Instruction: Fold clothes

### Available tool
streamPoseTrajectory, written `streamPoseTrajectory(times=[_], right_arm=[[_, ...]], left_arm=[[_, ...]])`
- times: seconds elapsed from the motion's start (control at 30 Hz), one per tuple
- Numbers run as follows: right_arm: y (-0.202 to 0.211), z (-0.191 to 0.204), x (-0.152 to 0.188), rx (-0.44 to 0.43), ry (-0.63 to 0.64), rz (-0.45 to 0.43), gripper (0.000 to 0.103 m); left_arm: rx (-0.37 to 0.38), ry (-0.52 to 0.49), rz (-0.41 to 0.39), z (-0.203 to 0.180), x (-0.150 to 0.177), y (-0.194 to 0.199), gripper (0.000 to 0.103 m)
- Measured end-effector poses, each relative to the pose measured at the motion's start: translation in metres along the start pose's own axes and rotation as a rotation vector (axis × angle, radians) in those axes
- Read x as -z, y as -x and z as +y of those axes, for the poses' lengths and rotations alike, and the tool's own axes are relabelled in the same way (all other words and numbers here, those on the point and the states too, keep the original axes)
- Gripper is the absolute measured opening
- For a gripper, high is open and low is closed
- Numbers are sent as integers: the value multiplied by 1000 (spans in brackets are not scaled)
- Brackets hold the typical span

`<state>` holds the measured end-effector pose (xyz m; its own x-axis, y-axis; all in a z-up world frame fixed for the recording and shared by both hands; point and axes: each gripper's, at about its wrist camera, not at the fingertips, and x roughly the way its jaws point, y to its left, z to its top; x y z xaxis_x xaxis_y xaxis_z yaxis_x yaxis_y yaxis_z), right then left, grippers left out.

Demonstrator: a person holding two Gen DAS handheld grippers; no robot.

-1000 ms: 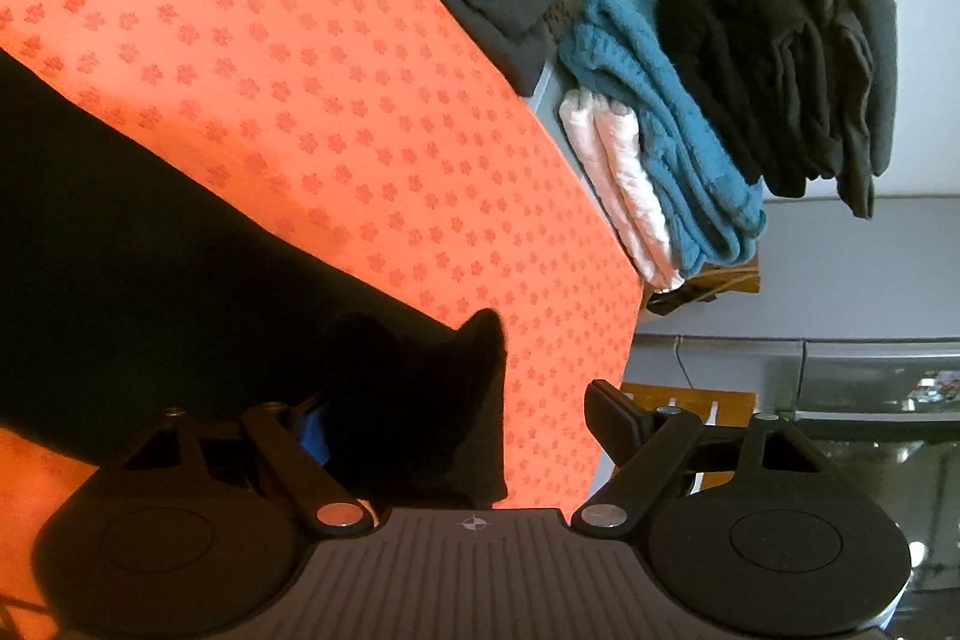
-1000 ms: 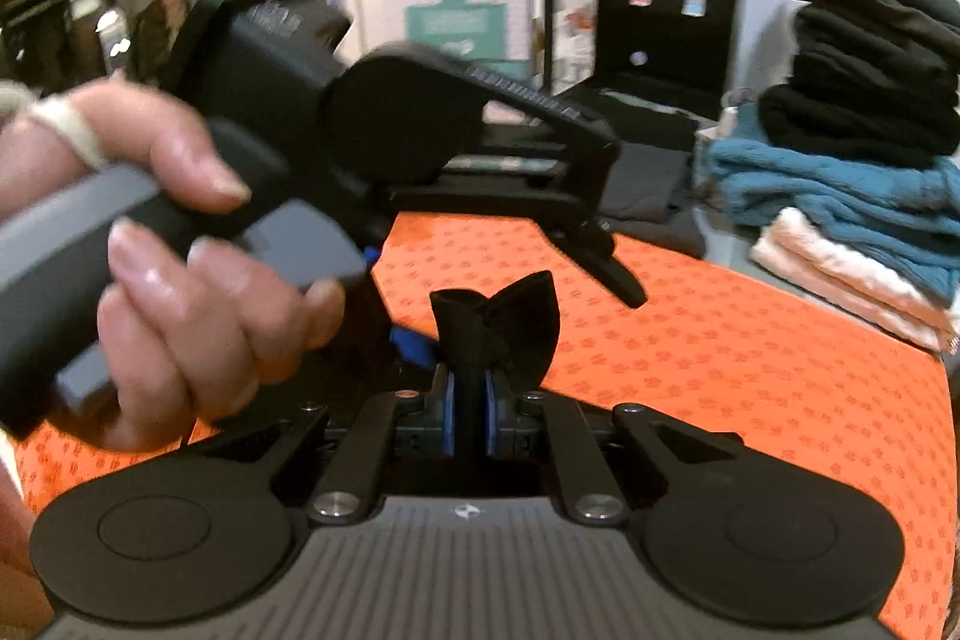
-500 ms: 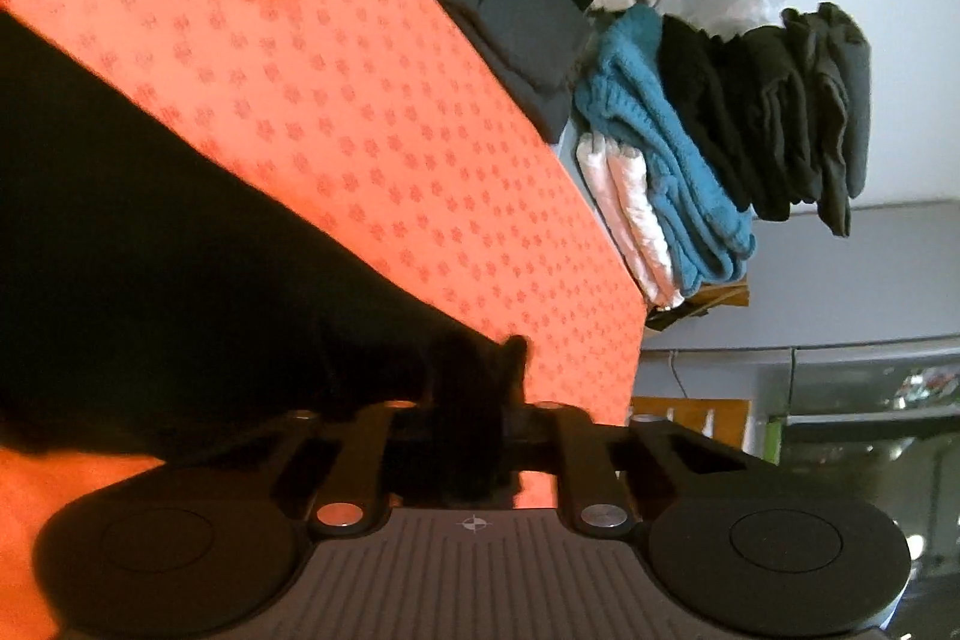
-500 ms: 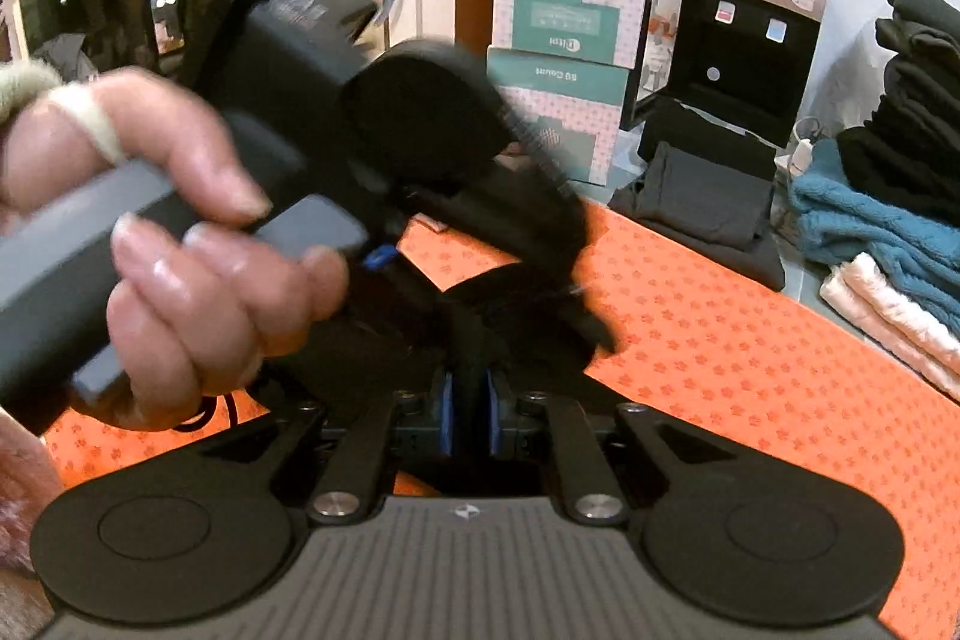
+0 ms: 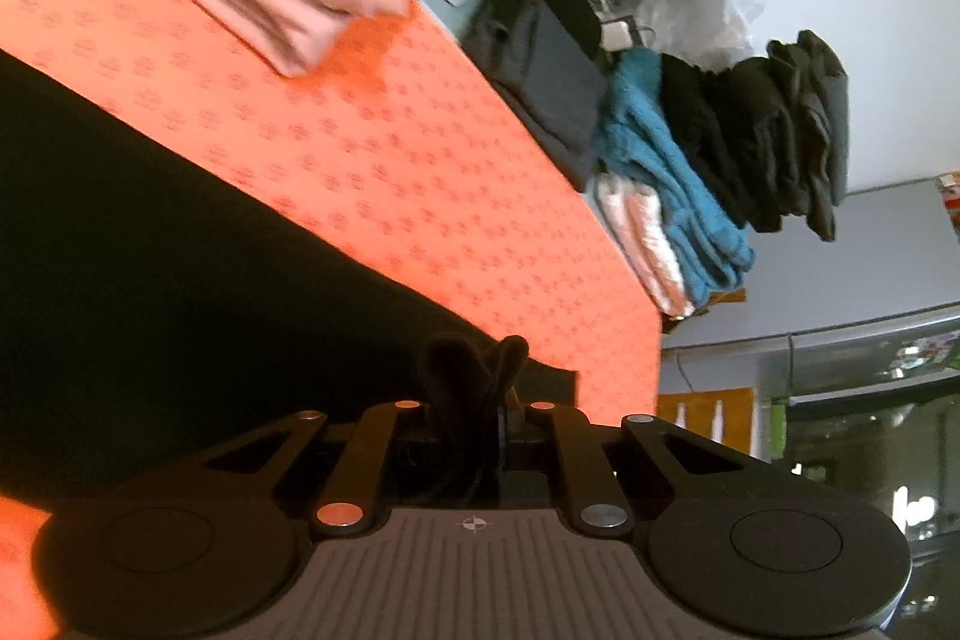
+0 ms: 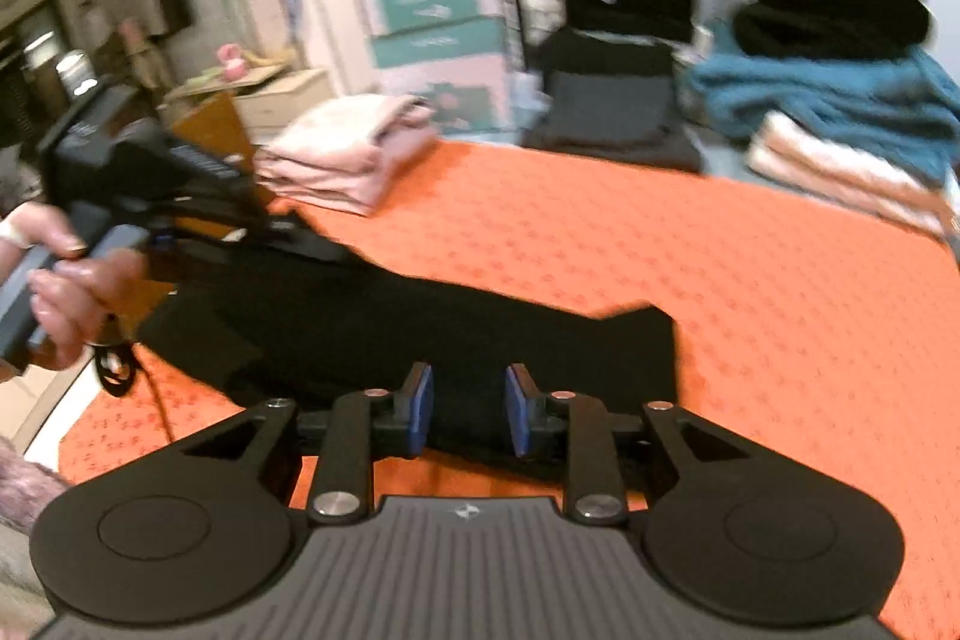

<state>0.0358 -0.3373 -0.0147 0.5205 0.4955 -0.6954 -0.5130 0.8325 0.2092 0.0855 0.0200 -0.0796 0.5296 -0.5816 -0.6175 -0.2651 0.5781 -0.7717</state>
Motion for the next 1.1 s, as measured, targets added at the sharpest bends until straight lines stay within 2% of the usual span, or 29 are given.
streamPoseTrajectory(times=[0.23,0.37,0.53,0.6,0.67,0.73,0.77,0.87,0.93,1.03,1.07,1.1], right_arm=[[-7,-29,12,82,-57,44,31],[-18,-37,11,87,-62,65,31],[-37,-52,6,86,-99,89,34],[-45,-60,5,81,-128,97,34],[-55,-67,5,57,-168,106,35],[-64,-74,6,34,-208,114,41],[-69,-77,7,22,-229,119,45],[-83,-87,8,-13,-289,131,45],[-92,-94,9,-37,-329,140,43],[-106,-104,10,-73,-390,153,25],[-109,-106,10,-79,-404,154,12],[-109,-104,9,-72,-403,150,12]], left_arm=[[-13,-50,-27,17,-10,13,14],[-35,-66,-56,22,-16,21,15],[-92,-31,-89,40,-24,30,17],[-114,-12,-105,47,-25,35,25],[-126,17,-131,54,-26,43,42],[-125,60,-173,61,-25,55,51],[-124,75,-190,64,-24,62,54],[-119,121,-242,71,-20,80,58],[-124,139,-265,75,-15,93,59],[-154,139,-282,76,-7,105,61],[-165,137,-284,76,-4,108,61],[-177,134,-285,76,-1,110,61]])
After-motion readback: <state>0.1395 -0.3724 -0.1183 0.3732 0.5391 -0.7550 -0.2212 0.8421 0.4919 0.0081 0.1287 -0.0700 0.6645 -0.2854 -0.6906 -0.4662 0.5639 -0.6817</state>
